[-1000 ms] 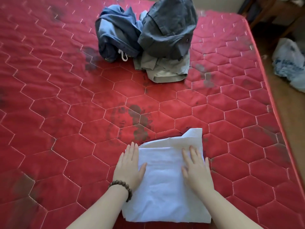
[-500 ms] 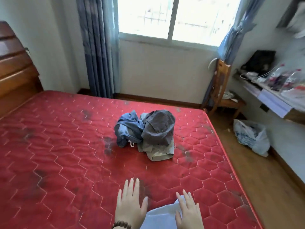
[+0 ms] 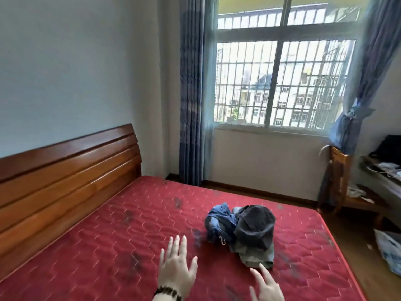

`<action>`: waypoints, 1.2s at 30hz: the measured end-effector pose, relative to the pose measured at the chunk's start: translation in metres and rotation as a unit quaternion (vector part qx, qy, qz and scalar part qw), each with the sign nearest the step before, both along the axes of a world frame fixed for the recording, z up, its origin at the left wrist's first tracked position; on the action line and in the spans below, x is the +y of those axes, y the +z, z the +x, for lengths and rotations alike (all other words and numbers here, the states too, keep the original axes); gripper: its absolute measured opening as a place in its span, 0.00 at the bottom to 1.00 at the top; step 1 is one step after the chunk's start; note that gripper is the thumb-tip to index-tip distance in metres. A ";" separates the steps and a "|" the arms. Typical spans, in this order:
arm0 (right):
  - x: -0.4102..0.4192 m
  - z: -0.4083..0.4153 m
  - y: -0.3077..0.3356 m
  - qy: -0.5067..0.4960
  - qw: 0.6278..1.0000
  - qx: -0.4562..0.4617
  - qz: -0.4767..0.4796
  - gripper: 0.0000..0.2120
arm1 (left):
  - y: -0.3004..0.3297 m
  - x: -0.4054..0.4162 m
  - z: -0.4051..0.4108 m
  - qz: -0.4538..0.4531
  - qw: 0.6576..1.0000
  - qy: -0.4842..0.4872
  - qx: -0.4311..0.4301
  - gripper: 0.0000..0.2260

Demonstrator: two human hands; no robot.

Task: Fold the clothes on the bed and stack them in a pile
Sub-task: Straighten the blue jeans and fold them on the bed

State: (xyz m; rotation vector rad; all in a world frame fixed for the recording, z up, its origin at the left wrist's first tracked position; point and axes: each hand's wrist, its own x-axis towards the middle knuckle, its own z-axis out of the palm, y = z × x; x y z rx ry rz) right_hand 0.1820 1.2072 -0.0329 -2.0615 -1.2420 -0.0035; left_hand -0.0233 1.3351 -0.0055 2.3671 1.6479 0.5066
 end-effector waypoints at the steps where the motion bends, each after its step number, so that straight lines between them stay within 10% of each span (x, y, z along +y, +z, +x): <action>1: 0.002 -0.007 0.000 0.005 0.999 0.005 -0.037 0.30 | 0.002 0.002 -0.005 0.002 1.000 0.000 0.002 0.31; 26: 0.259 -0.078 -0.009 -0.124 0.976 0.006 -0.177 0.23 | -0.008 0.291 -0.033 -0.014 0.977 -0.193 0.089 0.31; 36: 0.309 -0.012 -0.113 -0.118 0.969 0.013 -0.219 0.23 | -0.118 0.338 0.025 -0.039 0.975 -0.197 0.092 0.32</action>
